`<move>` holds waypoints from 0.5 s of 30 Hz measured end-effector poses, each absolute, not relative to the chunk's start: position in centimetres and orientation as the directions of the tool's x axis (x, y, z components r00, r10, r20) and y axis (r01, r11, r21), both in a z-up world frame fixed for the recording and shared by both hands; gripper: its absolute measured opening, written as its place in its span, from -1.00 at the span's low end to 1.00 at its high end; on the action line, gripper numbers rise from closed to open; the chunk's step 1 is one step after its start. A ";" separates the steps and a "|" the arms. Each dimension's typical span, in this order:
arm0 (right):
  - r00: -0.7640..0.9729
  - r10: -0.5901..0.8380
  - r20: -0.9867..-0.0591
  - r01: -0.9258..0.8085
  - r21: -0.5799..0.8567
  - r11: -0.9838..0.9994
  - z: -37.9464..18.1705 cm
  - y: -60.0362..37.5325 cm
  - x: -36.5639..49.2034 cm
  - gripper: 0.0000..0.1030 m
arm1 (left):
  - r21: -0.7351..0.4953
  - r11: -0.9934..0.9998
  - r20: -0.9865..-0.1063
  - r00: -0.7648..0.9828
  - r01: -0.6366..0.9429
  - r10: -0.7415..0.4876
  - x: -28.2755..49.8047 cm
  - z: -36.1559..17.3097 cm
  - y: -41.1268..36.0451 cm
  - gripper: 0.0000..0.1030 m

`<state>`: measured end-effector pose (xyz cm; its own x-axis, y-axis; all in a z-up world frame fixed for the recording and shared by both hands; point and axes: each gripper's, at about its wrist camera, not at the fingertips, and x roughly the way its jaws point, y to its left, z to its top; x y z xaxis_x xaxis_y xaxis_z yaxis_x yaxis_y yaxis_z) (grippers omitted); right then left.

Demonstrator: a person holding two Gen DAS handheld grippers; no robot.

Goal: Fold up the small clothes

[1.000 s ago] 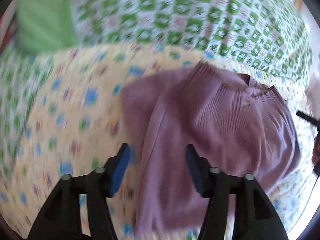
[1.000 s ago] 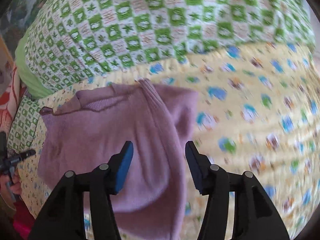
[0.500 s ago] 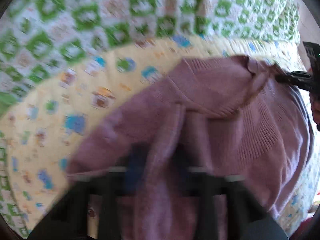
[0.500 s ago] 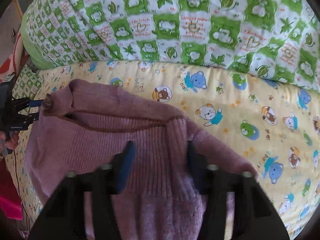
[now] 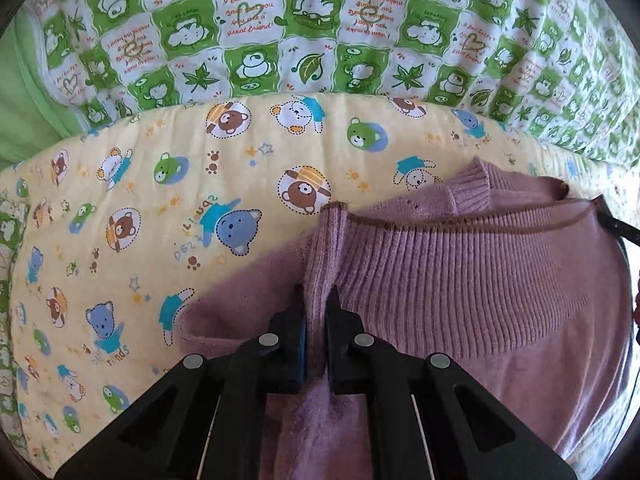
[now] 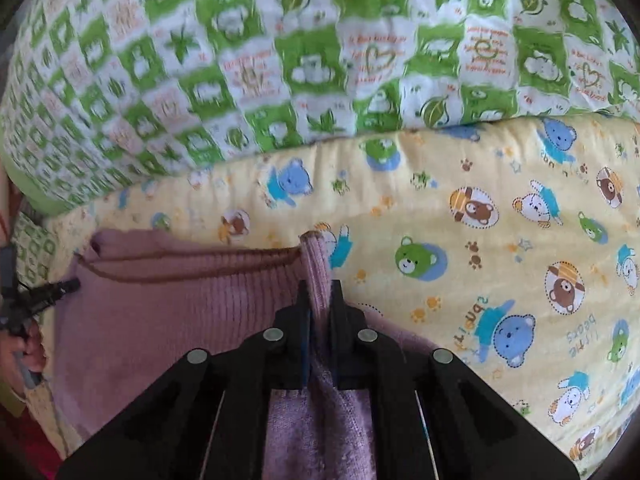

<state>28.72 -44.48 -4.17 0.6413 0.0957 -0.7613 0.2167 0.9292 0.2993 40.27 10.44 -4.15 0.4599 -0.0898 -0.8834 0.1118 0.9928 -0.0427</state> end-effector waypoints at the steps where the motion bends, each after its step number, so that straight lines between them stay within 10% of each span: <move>1: 0.643 0.083 -0.761 0.221 0.289 0.932 -4.3 -44.4 28.7 -0.84 | -0.053 0.993 -0.883 0.460 0.104 -0.095 40.3 -4.1 10.6 -0.80; 4: 0.656 0.077 -0.751 0.237 0.301 0.924 -4.0 -44.3 28.7 -0.82 | -0.096 0.992 -0.887 0.444 0.084 -0.124 40.3 -3.8 11.0 -0.61; 7: 0.665 0.075 -0.743 0.240 0.308 0.920 -2.9 -44.3 28.0 -0.18 | -0.104 0.994 -0.882 0.457 0.045 -0.113 39.0 -2.5 12.1 -0.27; 15: 0.743 0.093 -0.663 0.236 0.390 0.890 0.6 -42.4 24.2 -0.05 | -0.181 0.975 -0.890 0.444 -0.131 -0.106 30.3 -1.3 16.1 0.40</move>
